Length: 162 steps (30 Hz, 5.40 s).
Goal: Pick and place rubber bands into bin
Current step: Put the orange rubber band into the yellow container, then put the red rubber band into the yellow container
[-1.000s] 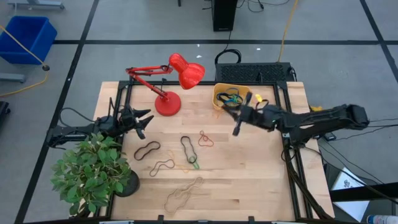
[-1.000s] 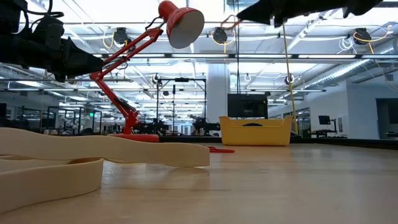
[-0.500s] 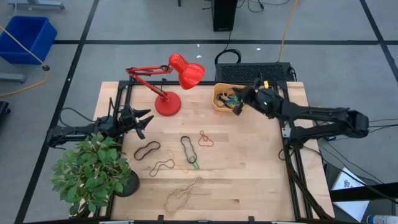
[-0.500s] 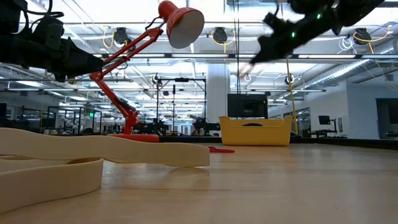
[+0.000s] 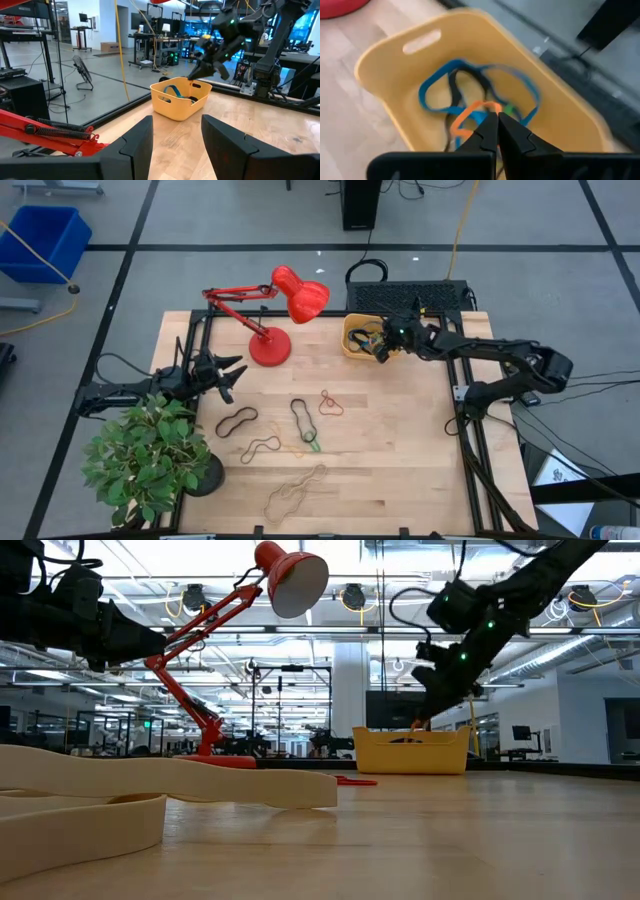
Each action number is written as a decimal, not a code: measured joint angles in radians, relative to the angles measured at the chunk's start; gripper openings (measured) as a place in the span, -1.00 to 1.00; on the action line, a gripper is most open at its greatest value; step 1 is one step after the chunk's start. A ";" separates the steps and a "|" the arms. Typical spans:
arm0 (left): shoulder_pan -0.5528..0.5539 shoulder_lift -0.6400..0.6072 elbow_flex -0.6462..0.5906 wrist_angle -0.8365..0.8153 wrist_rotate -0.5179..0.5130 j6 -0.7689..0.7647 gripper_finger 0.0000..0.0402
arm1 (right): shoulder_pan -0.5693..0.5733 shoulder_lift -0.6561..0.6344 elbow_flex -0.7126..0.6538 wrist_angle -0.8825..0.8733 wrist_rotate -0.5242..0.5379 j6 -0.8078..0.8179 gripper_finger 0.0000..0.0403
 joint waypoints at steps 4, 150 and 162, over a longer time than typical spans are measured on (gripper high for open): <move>0.000 0.000 0.000 0.000 0.000 0.000 -0.14 | -0.013 0.043 0.000 0.002 -0.036 0.054 -1.00; 0.000 0.000 0.000 -0.006 0.000 0.008 -0.14 | 0.415 -0.270 0.000 0.658 0.217 -0.509 -1.00; 0.000 0.000 0.000 -0.006 0.000 0.009 -0.14 | 0.113 -0.214 0.026 0.077 0.090 -0.060 -1.00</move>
